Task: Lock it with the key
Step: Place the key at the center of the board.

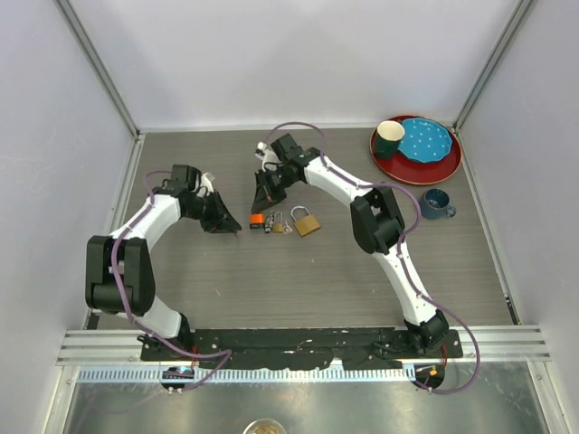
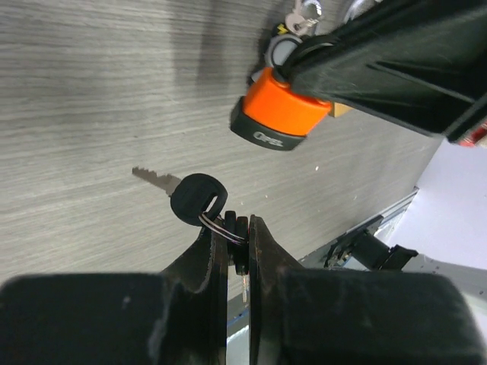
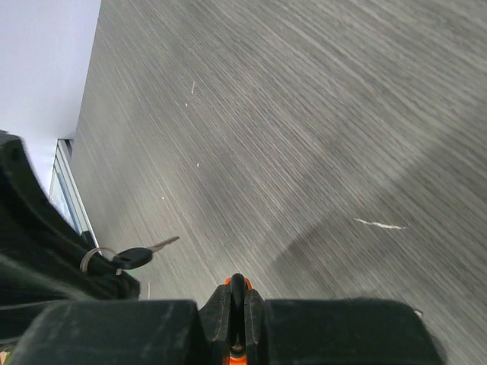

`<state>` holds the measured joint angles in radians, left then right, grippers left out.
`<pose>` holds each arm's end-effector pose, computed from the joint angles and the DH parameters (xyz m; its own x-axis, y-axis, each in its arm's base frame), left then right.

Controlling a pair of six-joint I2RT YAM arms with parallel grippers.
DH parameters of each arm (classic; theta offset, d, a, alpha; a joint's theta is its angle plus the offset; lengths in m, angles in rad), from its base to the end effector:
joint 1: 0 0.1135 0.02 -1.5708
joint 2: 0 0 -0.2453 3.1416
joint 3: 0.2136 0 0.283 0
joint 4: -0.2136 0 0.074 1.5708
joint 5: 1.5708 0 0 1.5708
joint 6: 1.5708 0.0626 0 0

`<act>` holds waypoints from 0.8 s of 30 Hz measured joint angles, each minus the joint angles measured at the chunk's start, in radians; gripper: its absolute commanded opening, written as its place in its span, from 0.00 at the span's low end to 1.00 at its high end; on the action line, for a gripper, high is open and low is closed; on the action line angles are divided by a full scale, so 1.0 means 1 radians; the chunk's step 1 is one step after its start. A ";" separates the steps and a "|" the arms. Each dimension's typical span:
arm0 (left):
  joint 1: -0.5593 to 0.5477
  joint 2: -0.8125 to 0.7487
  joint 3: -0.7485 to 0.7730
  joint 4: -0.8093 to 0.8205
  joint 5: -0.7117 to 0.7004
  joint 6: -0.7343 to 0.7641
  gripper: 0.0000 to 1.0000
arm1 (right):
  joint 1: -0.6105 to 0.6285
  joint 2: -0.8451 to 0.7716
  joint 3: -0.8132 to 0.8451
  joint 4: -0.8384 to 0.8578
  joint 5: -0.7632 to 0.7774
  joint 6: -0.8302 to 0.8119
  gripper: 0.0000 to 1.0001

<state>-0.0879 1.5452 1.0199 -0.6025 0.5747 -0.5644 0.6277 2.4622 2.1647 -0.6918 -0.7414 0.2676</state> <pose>0.3330 -0.0635 0.1576 -0.9240 -0.3693 -0.0995 -0.2230 0.7316 -0.6442 0.4275 0.3624 0.1435 -0.8462 -0.3730 -0.3805 -0.5284 0.4954 0.6895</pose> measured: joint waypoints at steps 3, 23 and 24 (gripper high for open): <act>0.002 0.050 0.000 0.021 -0.006 -0.003 0.00 | -0.001 0.003 0.006 0.011 -0.001 0.001 0.02; 0.001 0.274 0.119 0.054 -0.039 0.027 0.08 | -0.001 0.079 -0.002 0.108 -0.011 0.045 0.32; 0.001 0.276 0.120 0.054 -0.040 0.027 0.09 | -0.001 0.079 -0.005 0.108 -0.008 0.044 0.34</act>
<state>-0.0868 1.8210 1.1400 -0.5484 0.5346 -0.5373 0.6266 2.5416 2.1597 -0.5842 -0.7498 0.3119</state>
